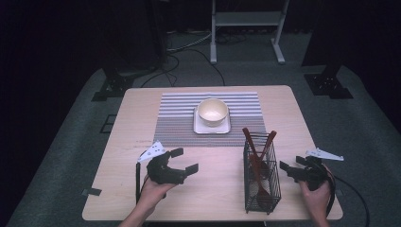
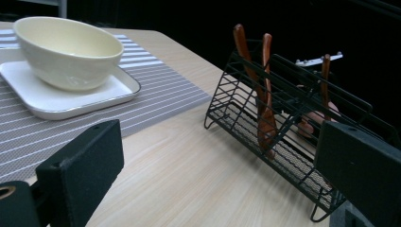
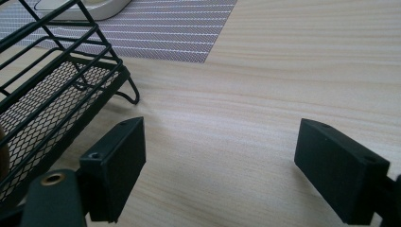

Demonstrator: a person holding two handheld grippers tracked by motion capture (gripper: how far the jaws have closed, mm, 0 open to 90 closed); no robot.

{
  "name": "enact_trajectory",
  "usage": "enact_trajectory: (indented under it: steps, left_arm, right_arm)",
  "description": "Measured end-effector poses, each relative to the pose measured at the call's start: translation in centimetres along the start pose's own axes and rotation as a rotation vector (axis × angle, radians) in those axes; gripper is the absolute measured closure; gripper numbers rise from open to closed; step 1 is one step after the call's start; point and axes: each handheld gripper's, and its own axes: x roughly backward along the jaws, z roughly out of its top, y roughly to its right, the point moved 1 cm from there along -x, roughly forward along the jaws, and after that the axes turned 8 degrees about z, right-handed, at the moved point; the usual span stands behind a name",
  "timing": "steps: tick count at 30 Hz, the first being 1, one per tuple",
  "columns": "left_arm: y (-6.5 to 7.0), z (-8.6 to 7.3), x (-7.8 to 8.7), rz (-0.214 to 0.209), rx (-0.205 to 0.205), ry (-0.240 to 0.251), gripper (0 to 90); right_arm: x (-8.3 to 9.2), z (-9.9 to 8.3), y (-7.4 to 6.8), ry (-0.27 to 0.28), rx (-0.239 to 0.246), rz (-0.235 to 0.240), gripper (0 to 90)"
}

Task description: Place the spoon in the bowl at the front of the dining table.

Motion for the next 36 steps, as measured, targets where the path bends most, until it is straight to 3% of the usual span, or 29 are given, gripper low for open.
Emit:
enact_trajectory:
  steps: [10,18,26,36]
  left_arm:
    - [1.3,0.5,-1.3,-0.035,0.001,-0.009,1.5]
    - [3.0,1.6,-2.5,-0.082,-0.024,-0.021,1.5]
    - [4.3,2.4,-3.6,-0.128,-0.008,-0.033,1.6]
    - [5.8,3.2,-4.6,-0.157,-0.032,-0.042,1.7]
  right_arm:
    - [0.0,0.0,0.0,-0.001,-0.001,0.001,16.1]
    - [0.0,0.0,0.0,-0.002,0.000,0.001,16.1]
    - [0.0,0.0,0.0,-0.002,0.000,0.005,16.1]
    - [0.0,0.0,0.1,-0.002,-0.001,0.009,16.2]
